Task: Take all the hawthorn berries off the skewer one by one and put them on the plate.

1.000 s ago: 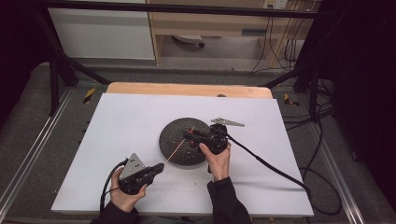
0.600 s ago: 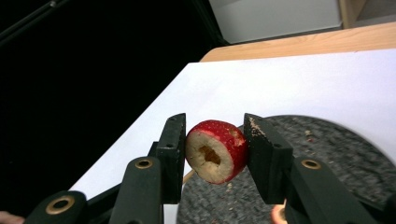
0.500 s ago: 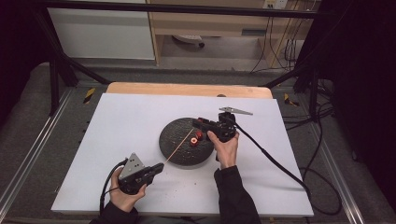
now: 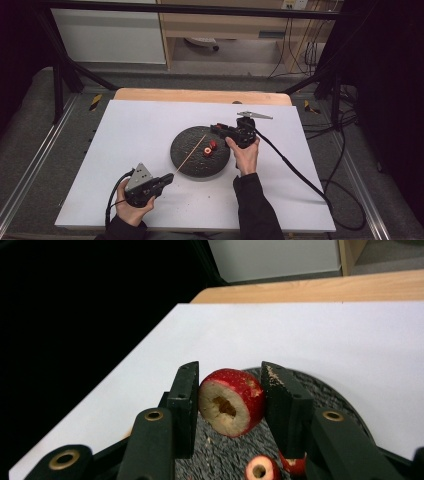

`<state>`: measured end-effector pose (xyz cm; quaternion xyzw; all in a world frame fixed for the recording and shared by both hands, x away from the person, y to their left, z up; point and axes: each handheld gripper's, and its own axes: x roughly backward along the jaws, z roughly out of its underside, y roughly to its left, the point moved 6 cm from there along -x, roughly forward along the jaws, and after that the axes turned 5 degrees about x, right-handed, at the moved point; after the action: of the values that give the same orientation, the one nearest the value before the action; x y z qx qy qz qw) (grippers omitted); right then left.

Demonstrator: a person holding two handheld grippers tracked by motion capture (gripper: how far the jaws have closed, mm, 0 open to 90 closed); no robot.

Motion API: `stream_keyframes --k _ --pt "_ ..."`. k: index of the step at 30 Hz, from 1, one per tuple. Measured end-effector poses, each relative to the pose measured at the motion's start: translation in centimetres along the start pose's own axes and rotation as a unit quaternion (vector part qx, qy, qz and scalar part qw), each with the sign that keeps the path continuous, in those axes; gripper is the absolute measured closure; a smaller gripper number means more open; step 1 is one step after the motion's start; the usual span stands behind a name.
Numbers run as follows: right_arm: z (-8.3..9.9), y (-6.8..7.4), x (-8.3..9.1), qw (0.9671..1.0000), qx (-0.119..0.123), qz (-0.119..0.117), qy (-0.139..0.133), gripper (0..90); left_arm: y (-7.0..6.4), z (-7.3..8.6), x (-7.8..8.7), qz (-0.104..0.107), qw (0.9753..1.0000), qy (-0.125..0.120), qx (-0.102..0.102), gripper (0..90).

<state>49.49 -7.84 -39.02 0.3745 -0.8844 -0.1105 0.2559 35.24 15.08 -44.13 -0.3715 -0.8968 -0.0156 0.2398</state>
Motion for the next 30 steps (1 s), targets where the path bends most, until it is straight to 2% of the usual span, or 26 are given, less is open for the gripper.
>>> stream_keyframes --k 9,21,30 --pt "3.3 0.0 -1.5 0.9992 0.005 -0.008 0.038 61.3 0.1 0.1 -0.1 -0.001 1.0000 0.002 0.000 88.6" --pt "7.8 0.2 -3.0 0.9963 0.011 -0.013 0.084 61.2 0.1 0.1 -0.1 -0.002 1.0000 0.002 0.000 88.6" --pt "9.5 0.1 -3.5 0.9937 0.030 -0.002 0.108 60.9 0.1 0.1 -0.1 -0.003 1.0000 0.003 0.000 88.5"
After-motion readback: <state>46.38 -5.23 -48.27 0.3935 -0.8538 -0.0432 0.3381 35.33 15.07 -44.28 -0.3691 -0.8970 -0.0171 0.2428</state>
